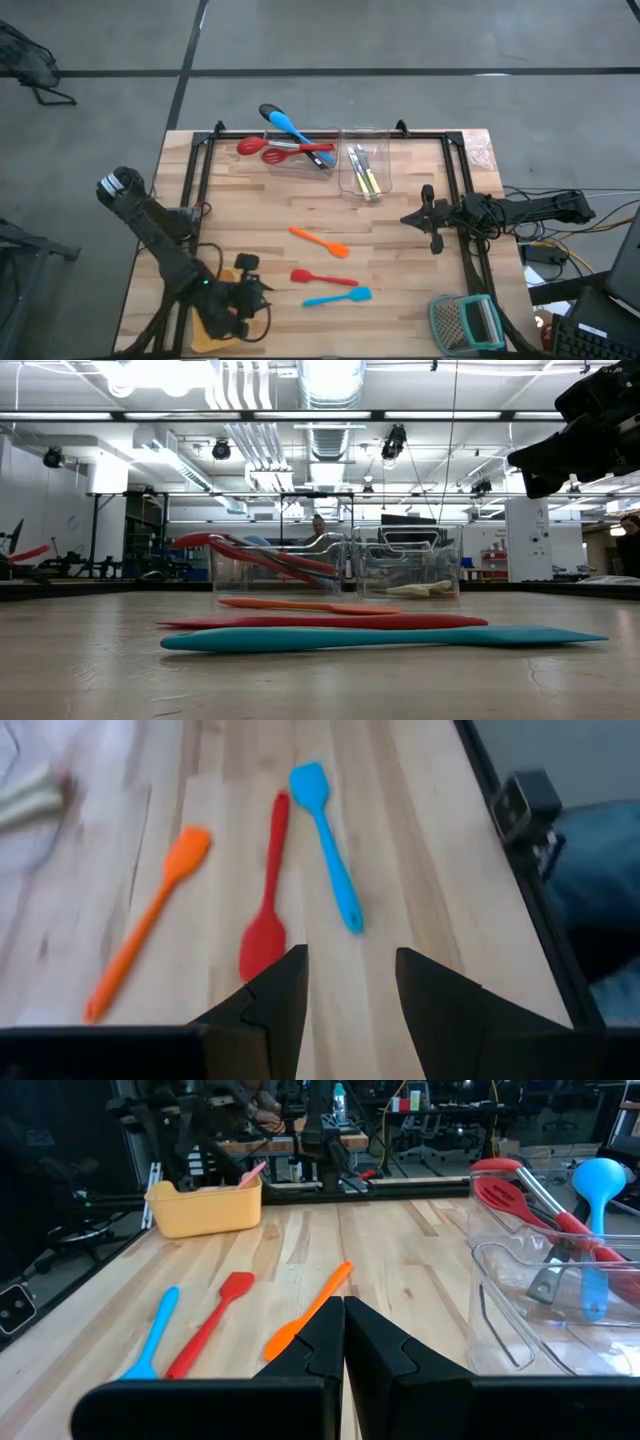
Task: Pick & Place Kitchen Items
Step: Put the red spatula into the yellow bin
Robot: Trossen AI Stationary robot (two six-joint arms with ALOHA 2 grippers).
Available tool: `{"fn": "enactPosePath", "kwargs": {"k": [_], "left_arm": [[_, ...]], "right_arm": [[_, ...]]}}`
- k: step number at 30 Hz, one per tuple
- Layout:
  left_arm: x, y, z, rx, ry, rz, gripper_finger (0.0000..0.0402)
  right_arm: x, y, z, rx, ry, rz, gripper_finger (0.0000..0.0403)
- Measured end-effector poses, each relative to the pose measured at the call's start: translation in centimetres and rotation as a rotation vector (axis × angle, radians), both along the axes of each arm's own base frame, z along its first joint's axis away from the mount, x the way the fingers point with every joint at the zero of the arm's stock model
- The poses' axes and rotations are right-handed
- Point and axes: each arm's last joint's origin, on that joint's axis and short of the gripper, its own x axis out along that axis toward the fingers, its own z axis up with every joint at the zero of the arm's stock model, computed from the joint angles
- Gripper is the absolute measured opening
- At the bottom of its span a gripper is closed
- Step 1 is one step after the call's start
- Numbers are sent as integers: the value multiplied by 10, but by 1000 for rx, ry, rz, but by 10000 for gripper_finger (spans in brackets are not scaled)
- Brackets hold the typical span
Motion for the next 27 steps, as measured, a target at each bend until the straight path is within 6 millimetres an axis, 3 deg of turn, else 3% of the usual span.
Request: {"fn": "enactPosePath", "kwargs": {"k": [11,18,27], "left_arm": [[66,35,-21,-3,7,46,161],[85,44,-67,65,171,9,161],[102,56,-98,76,276,40,180]], "right_arm": [[0,0,0,0,0,0,8],[0,0,0,0,0,0,8],[0,0,0,1,0,0,8]]}}
